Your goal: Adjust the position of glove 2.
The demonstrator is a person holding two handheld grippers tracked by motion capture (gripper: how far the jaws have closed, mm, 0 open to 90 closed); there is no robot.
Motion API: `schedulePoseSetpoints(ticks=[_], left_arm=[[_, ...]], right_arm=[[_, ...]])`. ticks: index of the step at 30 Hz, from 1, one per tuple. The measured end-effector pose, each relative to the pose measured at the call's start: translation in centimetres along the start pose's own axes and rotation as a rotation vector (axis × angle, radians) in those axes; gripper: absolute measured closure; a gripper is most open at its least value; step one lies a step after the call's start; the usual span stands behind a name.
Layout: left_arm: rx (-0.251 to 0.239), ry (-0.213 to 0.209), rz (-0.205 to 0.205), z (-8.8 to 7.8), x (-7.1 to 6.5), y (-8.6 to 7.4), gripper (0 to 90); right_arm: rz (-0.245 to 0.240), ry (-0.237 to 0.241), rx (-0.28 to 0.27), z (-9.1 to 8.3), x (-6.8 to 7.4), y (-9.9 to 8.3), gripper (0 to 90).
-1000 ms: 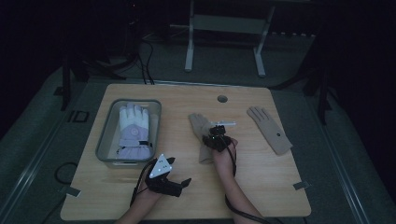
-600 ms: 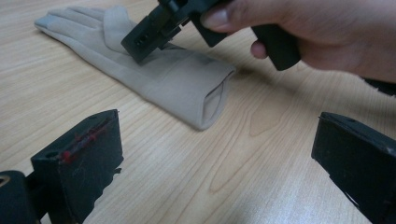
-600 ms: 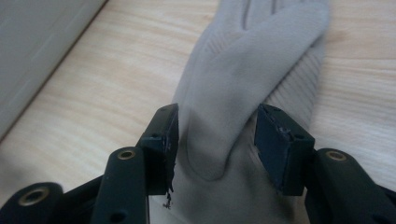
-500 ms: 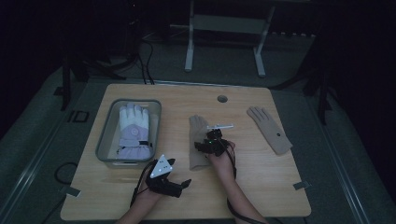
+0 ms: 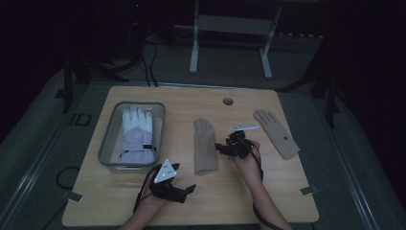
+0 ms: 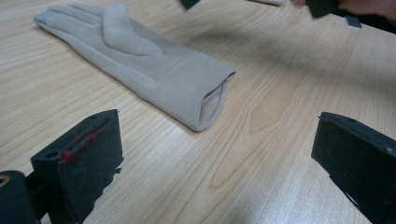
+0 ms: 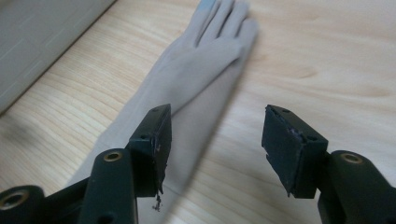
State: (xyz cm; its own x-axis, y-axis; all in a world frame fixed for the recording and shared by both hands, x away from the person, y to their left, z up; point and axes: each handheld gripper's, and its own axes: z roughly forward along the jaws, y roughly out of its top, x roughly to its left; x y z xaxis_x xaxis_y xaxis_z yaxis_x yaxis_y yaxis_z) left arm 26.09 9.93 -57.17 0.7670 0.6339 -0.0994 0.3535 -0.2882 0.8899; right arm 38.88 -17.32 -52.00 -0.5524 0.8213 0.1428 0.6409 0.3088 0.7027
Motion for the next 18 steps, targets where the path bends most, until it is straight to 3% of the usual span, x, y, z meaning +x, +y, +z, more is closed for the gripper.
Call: schedulePoseSetpoints(ticks=[10, 18], left_arm=[[0.007, -0.002, 0.007, 0.1, -0.1, -0.1, 2.1], [0.009, -0.008, 0.004, 0.1, -0.1, -0.1, 2.1]], right_arm=[[-0.082, -0.034, -0.054, -4.2, -5.1, -0.7, 42.8], [-0.07, -0.083, -0.057, -6.2, -9.1, -1.6, 43.5]])
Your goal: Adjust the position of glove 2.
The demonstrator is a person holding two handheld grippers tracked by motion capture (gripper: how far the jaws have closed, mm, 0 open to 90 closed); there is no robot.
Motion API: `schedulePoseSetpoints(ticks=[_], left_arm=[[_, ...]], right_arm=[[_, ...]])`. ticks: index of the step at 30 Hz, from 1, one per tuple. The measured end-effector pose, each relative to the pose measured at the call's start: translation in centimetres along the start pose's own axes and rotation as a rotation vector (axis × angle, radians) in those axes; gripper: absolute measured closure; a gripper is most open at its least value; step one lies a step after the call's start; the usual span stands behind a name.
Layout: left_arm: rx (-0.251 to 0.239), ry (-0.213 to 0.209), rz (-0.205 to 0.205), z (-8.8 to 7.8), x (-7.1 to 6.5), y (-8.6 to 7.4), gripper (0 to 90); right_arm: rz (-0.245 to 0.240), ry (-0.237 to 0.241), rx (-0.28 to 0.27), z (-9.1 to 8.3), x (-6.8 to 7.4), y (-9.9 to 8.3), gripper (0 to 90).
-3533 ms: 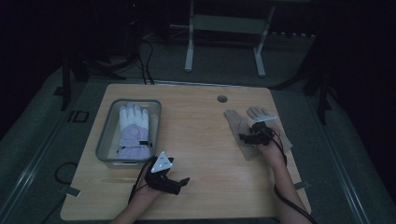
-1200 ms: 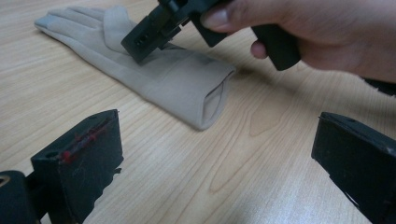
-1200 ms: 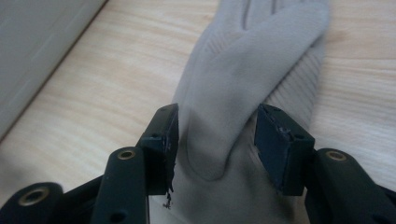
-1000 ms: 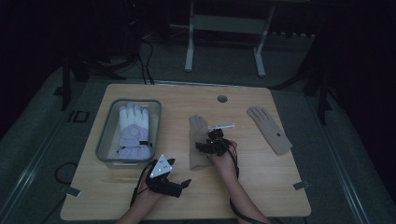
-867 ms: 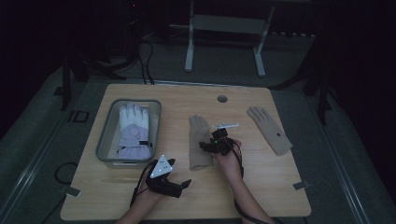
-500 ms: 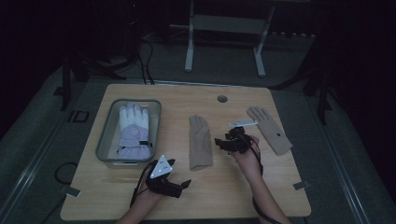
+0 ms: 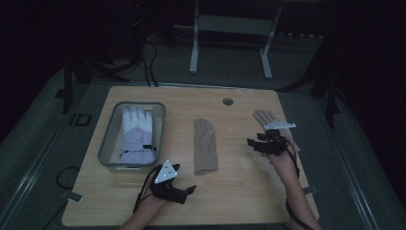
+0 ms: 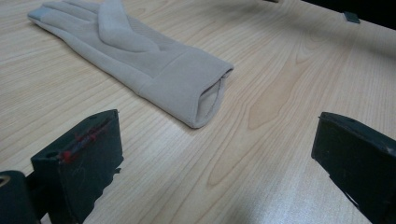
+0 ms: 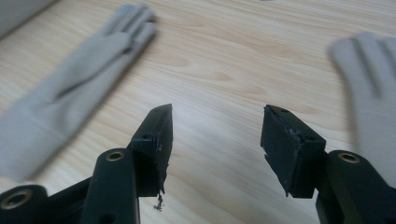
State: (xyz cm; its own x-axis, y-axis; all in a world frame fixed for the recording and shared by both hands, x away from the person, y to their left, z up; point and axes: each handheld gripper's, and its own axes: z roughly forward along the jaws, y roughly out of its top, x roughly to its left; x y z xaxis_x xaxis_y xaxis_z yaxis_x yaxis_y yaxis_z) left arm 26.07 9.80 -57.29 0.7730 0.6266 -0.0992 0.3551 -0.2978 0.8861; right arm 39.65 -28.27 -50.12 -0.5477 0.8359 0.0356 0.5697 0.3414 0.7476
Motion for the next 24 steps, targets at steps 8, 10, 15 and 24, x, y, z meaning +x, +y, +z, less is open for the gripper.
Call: schedulePoseSetpoints(ticks=[8, 10, 15, 24], left_arm=[[0.005, -0.003, 0.005, 0.1, 0.0, 0.0, 2.1], [0.0, -0.002, 0.0, 0.0, 0.1, 0.0, 2.1], [-0.001, -0.004, -0.001, 0.0, 0.0, -0.1, 2.1], [-0.008, -0.012, -0.002, -0.1, 0.0, -0.2, 2.1]], right_arm=[[0.017, -0.062, 0.004, -0.4, -4.1, -0.4, 44.0], [0.03, -0.08, -0.002, -0.2, -5.2, -0.4, 46.3], [0.071, -0.117, -0.022, 0.0, -7.8, -0.2, 50.4], [0.08, -0.22, 0.041, 1.0, -11.3, -0.1, 48.9]])
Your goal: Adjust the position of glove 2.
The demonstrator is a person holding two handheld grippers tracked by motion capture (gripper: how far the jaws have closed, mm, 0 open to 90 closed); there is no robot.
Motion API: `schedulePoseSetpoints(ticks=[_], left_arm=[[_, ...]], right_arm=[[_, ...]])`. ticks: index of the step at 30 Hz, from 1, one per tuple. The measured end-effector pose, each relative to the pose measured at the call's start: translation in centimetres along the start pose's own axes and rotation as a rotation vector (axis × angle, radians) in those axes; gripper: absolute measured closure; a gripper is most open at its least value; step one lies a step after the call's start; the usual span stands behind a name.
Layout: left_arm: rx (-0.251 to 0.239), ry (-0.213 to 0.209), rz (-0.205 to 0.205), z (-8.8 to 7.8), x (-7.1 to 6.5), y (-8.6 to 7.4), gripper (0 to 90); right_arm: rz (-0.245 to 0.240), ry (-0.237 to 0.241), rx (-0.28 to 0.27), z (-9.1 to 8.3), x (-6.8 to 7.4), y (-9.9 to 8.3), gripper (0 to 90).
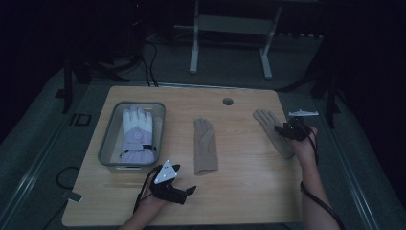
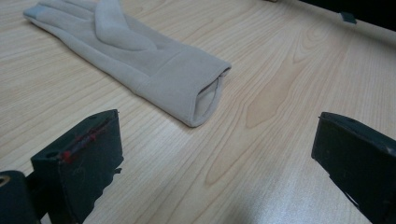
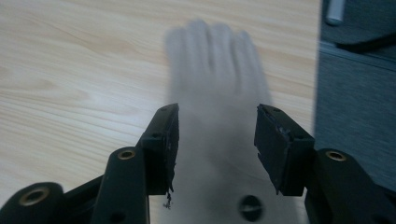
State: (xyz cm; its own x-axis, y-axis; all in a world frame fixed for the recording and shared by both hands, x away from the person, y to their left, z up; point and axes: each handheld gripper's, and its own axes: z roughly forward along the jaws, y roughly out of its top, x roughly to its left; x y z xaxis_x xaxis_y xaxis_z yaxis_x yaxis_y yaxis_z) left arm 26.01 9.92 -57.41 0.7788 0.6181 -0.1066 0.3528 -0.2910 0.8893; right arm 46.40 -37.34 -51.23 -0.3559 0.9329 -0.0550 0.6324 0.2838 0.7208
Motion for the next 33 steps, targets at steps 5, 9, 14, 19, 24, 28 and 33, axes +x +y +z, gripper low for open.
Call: schedulePoseSetpoints(ticks=[5, 9, 14, 19, 24, 28, 33], left_arm=[[-0.013, -0.019, -0.006, -0.1, 0.1, -0.1, 2.1], [-0.008, -0.021, -0.005, -0.1, 0.1, -0.2, 2.1], [-0.01, -0.027, -0.004, -0.1, 0.0, -0.2, 2.1], [-0.006, -0.03, -0.003, 0.0, 0.0, -0.2, 2.1], [-0.014, -0.033, -0.011, -0.1, 0.1, -0.2, 2.1], [-0.012, -0.03, -0.007, -0.1, 0.1, -0.1, 2.1], [-0.012, -0.028, -0.005, -0.1, 0.0, -0.1, 2.1]], right_arm=[[-0.01, -0.031, 0.072, 1.9, -0.8, -1.2, 45.8], [0.026, -0.004, 0.077, 2.6, -1.2, -1.9, 46.8], [0.006, 0.015, 0.085, 2.6, -0.8, -1.9, 60.7], [0.002, -0.017, 0.079, 2.5, 0.0, -1.9, 79.6], [0.028, 0.016, 0.078, 2.1, 1.0, -1.6, 82.8], [0.06, 0.055, 0.048, 1.3, 2.5, -1.0, 83.3], [0.127, 0.092, -0.007, 0.2, 4.5, -0.3, 83.5]])
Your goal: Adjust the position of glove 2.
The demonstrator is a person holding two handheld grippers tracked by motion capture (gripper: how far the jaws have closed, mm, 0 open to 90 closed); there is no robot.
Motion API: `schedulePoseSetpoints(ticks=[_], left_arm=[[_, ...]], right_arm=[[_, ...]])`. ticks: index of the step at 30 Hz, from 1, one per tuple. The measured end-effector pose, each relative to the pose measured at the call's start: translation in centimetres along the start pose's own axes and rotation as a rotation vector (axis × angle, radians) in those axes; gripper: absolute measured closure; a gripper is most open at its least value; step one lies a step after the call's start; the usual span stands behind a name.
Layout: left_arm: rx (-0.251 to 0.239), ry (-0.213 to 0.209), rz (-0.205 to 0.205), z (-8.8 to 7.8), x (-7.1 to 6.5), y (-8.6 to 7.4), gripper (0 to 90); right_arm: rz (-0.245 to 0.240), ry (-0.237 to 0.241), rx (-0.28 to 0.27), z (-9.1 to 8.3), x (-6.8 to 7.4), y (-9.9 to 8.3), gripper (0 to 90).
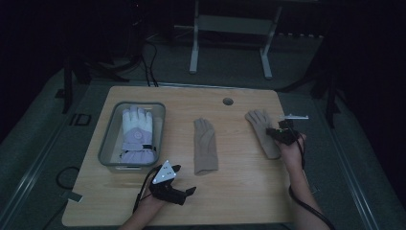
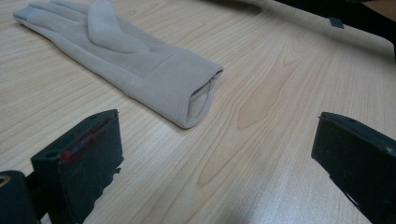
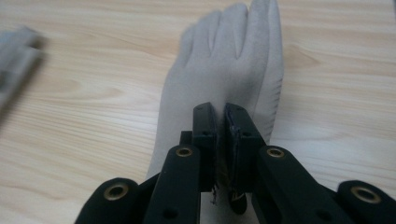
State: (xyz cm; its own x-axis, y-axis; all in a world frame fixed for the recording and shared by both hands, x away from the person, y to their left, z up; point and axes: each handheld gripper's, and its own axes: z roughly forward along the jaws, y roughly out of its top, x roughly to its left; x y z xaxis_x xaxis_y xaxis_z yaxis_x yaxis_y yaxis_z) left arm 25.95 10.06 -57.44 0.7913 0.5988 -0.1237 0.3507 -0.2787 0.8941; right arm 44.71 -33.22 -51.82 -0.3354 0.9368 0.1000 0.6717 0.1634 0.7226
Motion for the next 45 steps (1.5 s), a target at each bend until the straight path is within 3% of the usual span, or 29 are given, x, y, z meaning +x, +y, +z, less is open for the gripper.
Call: schedulePoseSetpoints(ticks=[3, 6, 11, 15, 23, 25, 32, 35, 36, 39, 43, 45], left_arm=[[-0.002, -0.001, 0.0, 0.0, 0.0, 0.0, 2.1], [-0.004, 0.0, 0.003, -0.1, 0.0, 0.1, 2.1], [-0.014, -0.004, 0.009, -0.2, -0.2, 0.2, 2.1], [-0.013, -0.006, 0.014, -0.1, -0.3, 0.2, 2.1], [-0.014, -0.008, 0.022, 0.0, -0.3, 0.3, 2.1], [-0.013, -0.009, 0.027, 0.0, -0.3, 0.3, 2.1], [-0.016, -0.006, 0.031, -0.2, -0.3, 0.3, 2.1], [-0.015, -0.006, 0.034, -0.2, -0.3, 0.3, 2.1], [-0.015, -0.005, 0.034, -0.2, -0.3, 0.4, 2.1], [-0.016, -0.006, 0.036, -0.2, -0.3, 0.4, 2.1], [-0.016, -0.009, 0.035, -0.2, -0.4, 0.4, 2.1], [-0.016, -0.009, 0.035, -0.2, -0.4, 0.4, 2.1]], right_arm=[[-0.008, 0.042, -0.027, -0.6, 1.8, 0.2, 83.6], [0.004, 0.047, -0.049, -1.1, 3.2, 0.2, 83.6], [0.028, 0.019, -0.098, -2.4, 5.3, -0.3, 83.6], [0.04, -0.012, -0.066, -2.5, 6.4, -1.5, 83.4], [0.047, -0.037, 0.017, -0.2, 6.4, -4.0, 82.4], [0.056, -0.023, 0.034, 0.2, 6.4, -4.6, 79.8], [0.034, 0.007, 0.031, -0.1, 7.0, -5.8, 57.1], [0.021, 0.008, 0.038, -0.5, 7.3, -6.0, 54.4], [0.006, 0.041, 0.056, -0.9, 7.6, -6.3, 54.0], [-0.05, 0.079, 0.078, -1.3, 7.8, -6.8, 54.7], [-0.087, 0.109, 0.075, -1.9, 7.6, -6.8, 52.9], [-0.155, 0.111, 0.059, -2.1, 7.4, -6.6, 51.1]])
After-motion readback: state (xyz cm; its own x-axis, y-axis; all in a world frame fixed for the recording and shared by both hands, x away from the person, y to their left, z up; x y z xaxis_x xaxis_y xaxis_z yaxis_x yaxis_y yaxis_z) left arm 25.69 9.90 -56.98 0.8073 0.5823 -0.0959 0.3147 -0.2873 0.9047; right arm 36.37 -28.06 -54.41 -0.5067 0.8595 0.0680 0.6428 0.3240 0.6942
